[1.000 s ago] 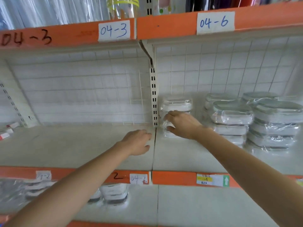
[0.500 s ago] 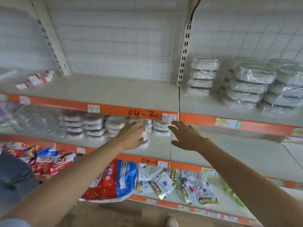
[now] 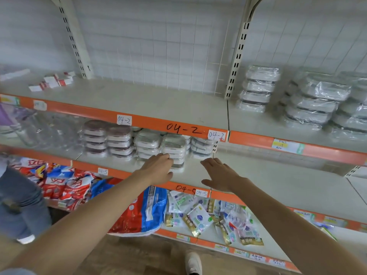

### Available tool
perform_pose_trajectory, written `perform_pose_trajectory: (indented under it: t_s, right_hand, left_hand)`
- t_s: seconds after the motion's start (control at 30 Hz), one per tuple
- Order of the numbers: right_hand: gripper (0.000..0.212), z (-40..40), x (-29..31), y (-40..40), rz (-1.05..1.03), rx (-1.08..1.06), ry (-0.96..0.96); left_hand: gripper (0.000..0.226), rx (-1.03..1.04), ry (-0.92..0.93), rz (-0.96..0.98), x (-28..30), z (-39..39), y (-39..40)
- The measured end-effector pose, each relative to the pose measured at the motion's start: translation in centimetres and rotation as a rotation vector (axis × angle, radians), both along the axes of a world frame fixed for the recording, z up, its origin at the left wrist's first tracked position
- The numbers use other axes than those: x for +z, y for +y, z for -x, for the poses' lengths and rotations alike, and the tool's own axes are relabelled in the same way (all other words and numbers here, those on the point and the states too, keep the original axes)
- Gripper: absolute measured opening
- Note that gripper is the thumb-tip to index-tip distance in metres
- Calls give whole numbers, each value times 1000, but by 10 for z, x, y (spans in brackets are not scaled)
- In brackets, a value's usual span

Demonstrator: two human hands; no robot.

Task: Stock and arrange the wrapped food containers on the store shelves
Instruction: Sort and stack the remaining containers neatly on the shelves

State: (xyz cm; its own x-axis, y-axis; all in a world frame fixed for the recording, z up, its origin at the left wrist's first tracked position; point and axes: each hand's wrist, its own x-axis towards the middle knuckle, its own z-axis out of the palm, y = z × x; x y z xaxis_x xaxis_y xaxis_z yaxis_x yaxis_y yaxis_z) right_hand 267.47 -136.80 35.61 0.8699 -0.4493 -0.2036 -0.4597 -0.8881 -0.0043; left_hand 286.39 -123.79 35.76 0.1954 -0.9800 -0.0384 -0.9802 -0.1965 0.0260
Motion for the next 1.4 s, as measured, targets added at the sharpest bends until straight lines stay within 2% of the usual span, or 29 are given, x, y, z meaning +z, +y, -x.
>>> perform_pose_trajectory:
  t_s: [0.3,0.47,0.7,0.87,0.97,1.07,1.13,1.2,1.27,1.4]
  right_hand:
    - [73,-39,-101,-95,14,-153,-132]
    - [78,-73,-152,-181,66,-279,-341]
    - [89,-126,-190,-277,-93,-408,-597]
    - [90,-146,-198,-298,-8,-403,-735]
    - [83,-121,-196,-299,-3,-406,-797]
    - [75,-66,-207,-296,-76,-480,-871]
    - [73,-26,-221,-290,-126,-556,-896]
    - [69,4,-238,-286,-131,-596,-896]
    - [65,22,-258,-285,-109,-619,-898]
    - [64,30,-292,-276,-26,-626,-881]
  left_hand:
    - [35,-16,48,113,-101,-17,-99]
    - [28,-7,74,281,-152,-27,-175]
    - [40,35,135,339,-212,-37,-240]
    - [43,66,146,344,-223,-52,-272]
    - [46,102,146,271,-218,-52,-291]
    - [59,139,108,198,-215,-47,-312]
    - [70,143,27,216,-217,-46,-325]
    - [81,110,-139,272,-221,-49,-337]
    - [76,50,-256,291,-224,-54,-346]
    - [62,9,-301,302,-232,-55,-350]
